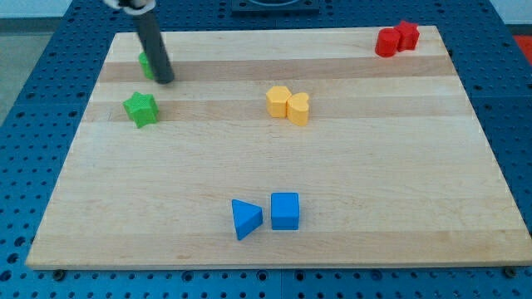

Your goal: Move the green blocks to the center left

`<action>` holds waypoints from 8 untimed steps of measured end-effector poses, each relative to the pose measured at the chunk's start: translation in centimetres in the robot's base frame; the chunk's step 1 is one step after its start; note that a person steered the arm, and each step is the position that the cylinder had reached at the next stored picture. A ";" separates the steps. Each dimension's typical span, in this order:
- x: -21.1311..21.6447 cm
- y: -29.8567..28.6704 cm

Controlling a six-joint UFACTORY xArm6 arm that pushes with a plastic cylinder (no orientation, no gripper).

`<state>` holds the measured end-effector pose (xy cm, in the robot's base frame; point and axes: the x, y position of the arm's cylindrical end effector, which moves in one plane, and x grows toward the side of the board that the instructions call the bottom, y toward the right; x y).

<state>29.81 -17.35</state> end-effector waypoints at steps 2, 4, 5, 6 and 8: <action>-6.1 0.4; -5.9 -4.5; -4.4 -4.5; -2.2 -4.5; 0.6 -4.5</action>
<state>30.40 -21.90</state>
